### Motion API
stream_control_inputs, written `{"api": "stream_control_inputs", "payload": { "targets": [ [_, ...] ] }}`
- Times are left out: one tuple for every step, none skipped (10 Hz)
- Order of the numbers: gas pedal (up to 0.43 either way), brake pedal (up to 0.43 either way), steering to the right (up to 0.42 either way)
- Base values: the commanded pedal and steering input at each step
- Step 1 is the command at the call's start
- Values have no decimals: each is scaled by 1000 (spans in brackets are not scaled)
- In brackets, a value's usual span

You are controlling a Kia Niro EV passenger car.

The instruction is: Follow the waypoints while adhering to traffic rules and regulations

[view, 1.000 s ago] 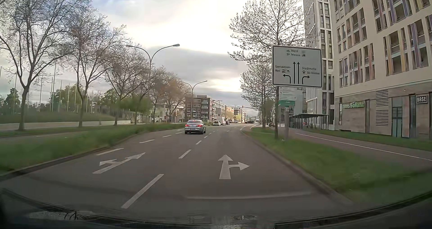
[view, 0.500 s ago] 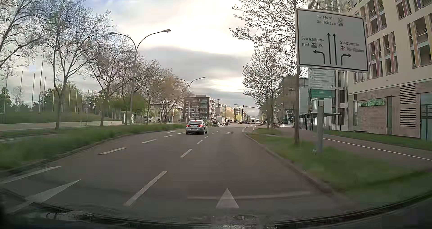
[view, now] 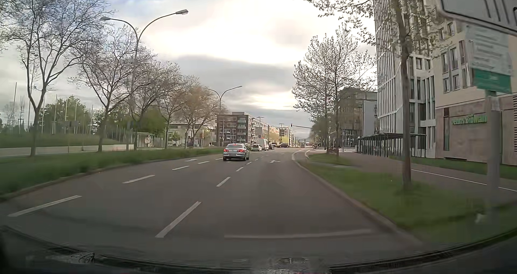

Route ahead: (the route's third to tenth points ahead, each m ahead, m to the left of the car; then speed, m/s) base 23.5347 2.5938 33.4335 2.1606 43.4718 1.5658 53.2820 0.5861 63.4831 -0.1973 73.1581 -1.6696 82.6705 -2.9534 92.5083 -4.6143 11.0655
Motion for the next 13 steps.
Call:
{"api": "stream_control_inputs", "payload": {
  "targets": [
    [20, 0, 6],
    [20, 0, 8],
    [20, 0, 8],
    [20, 0, 9],
    [20, 0, 9],
    [20, 0, 9],
    [20, 0, 9],
    [20, 0, 9],
    [20, 0, 9],
    [20, 0, 9],
    [20, 0, 9],
    [20, 0, 9],
    [20, 0, 9]
  ]
}}
